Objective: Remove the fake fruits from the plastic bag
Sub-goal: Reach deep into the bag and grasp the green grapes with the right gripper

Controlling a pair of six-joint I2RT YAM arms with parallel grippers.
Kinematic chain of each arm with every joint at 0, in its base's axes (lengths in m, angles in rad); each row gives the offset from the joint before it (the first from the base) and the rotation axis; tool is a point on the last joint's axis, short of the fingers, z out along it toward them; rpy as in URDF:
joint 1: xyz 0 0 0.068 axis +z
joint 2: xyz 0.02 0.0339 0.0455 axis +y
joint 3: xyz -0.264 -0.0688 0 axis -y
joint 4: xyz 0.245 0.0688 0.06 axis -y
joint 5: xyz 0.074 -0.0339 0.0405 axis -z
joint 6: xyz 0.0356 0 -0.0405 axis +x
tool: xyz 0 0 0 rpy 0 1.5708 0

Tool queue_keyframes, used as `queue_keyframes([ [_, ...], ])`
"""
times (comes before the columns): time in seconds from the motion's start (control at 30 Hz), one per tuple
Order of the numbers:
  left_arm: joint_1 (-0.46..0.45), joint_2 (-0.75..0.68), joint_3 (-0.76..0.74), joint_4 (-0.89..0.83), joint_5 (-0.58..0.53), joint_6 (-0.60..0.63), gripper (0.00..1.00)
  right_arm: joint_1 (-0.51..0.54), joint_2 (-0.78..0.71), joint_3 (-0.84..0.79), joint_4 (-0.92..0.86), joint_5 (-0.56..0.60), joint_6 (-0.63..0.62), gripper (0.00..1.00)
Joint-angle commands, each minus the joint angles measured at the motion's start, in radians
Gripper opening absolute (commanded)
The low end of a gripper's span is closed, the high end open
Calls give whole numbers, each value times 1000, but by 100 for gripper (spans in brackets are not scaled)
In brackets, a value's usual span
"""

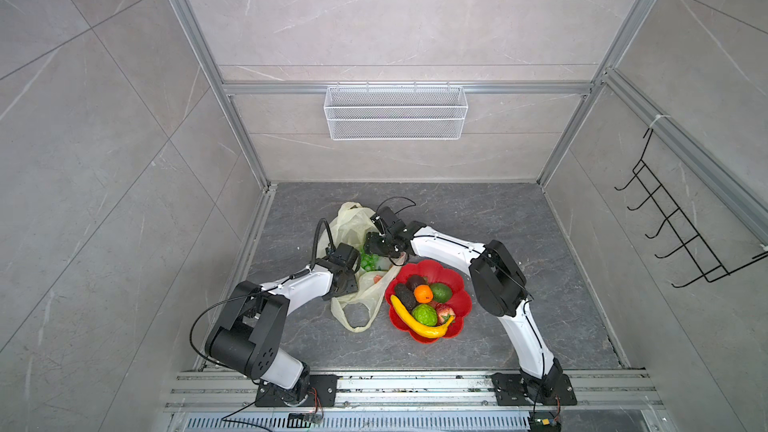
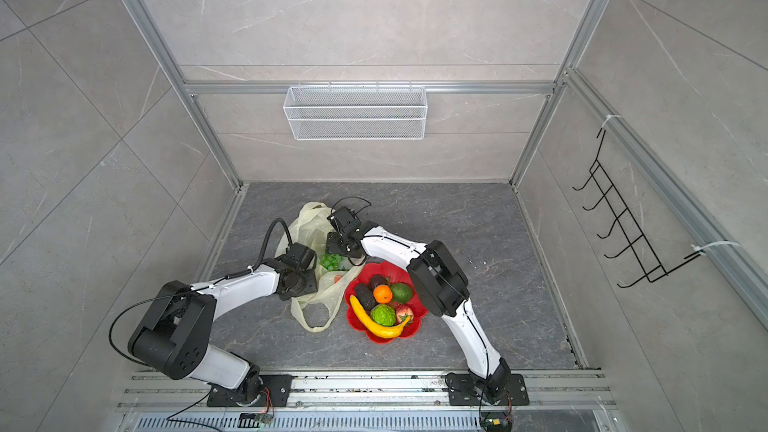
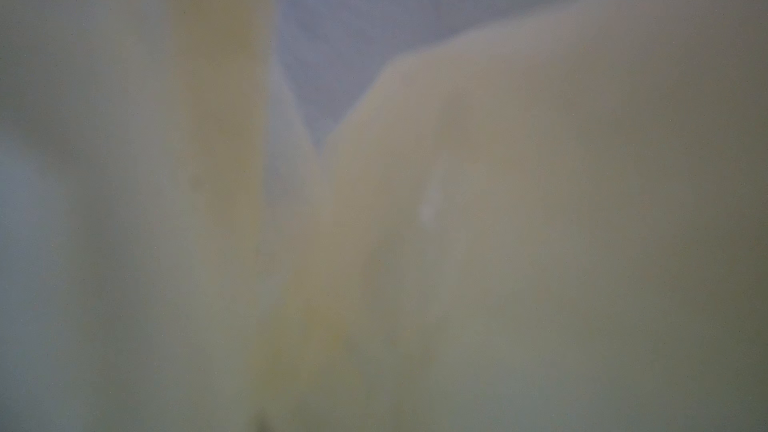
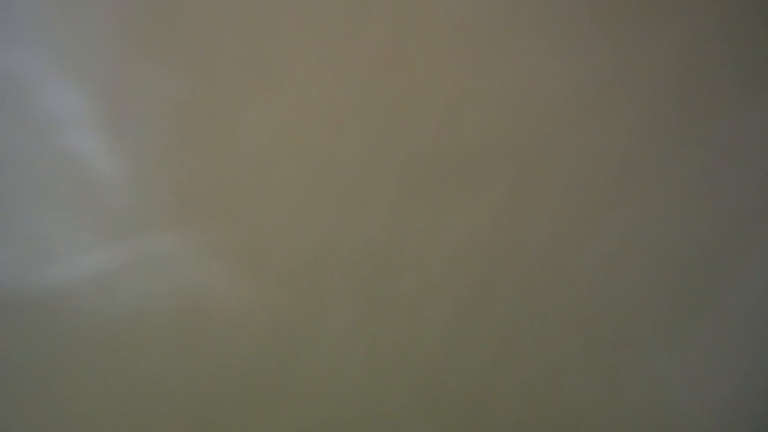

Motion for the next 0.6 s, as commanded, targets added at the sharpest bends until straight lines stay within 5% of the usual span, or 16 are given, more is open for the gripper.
queue_keyframes([
  [0.0, -15, -10, 2, 21, -24, -9, 63, 27, 75, 107, -133, 96, 51, 73],
  [0.57, -23, -30, -29, 61, -16, -3, 62, 46, 344, 520, -429, 240, 103, 72],
])
